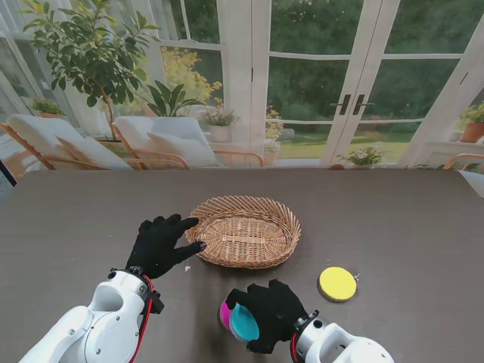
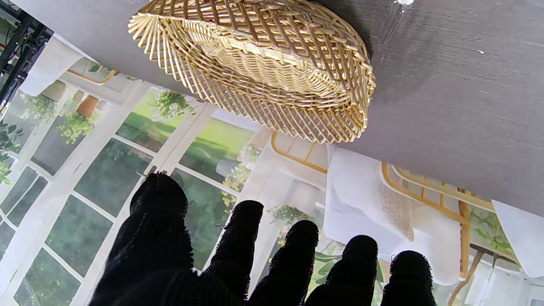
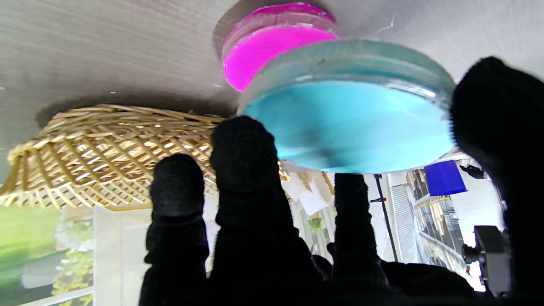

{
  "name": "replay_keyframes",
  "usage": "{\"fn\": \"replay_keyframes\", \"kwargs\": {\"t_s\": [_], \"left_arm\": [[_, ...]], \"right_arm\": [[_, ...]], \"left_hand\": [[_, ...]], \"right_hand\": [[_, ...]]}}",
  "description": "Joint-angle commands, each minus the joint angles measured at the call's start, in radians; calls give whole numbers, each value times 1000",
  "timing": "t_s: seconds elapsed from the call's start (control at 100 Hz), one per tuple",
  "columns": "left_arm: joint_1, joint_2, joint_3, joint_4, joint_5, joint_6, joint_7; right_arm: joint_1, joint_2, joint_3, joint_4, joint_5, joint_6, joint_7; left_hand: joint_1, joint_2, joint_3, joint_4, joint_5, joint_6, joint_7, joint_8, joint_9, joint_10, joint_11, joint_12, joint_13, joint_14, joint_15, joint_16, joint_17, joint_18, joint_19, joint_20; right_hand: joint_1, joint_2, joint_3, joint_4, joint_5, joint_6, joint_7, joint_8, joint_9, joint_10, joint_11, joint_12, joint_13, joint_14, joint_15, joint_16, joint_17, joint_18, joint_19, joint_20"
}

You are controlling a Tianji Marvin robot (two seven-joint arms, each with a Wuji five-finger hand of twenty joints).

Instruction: Stack culture dishes into a storage basket

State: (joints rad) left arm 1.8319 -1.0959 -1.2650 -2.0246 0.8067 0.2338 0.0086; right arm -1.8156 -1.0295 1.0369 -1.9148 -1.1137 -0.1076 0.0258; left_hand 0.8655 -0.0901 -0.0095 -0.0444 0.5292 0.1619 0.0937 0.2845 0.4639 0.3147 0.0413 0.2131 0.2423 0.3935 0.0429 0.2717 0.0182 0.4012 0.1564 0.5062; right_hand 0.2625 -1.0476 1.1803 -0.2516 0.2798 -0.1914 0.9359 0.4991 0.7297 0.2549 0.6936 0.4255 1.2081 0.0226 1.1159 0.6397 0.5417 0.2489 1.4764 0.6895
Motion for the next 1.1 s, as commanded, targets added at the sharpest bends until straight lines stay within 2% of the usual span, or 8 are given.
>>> {"fn": "replay_keyframes", "kwargs": {"t_s": [0.0,0.3,0.74,1.09], "left_arm": [[3,-1,1,1,1,4,-20],[7,-1,0,-2,5,10,-18],[10,-1,-1,-5,6,20,-23],[10,0,-1,-5,6,27,-25]], "right_arm": [[13,-1,-24,14,-13,0,4],[87,3,-118,60,-49,49,-8],[194,1,-244,149,-70,122,-71],[267,-1,-322,192,-76,178,-70]], "left_hand": [[26,56,-7,32,15,-7,2,6,22,3,0,10,23,8,11,10,-14,-12,-21,14],[26,56,-7,32,17,-7,2,6,22,2,0,10,23,7,11,10,-14,-12,-20,14],[27,57,-7,32,20,-8,3,6,21,2,0,10,22,6,11,10,-15,-13,-21,14],[28,57,-7,32,24,-9,5,7,22,3,0,10,21,8,10,10,-15,-14,-20,14]], "right_hand": [[122,127,148,121,53,-34,99,34,31,-135,132,77,-3,-17,25,6,321,-13,52,-32],[112,135,146,121,43,-32,100,35,18,-139,136,77,-13,-23,26,4,309,-19,49,-32],[102,135,151,120,37,-34,108,36,0,-141,142,75,-19,-25,25,-1,305,-25,44,-34],[91,149,145,121,17,-36,101,31,-35,-142,145,74,-48,-25,20,-3,278,-29,32,-36]]}}
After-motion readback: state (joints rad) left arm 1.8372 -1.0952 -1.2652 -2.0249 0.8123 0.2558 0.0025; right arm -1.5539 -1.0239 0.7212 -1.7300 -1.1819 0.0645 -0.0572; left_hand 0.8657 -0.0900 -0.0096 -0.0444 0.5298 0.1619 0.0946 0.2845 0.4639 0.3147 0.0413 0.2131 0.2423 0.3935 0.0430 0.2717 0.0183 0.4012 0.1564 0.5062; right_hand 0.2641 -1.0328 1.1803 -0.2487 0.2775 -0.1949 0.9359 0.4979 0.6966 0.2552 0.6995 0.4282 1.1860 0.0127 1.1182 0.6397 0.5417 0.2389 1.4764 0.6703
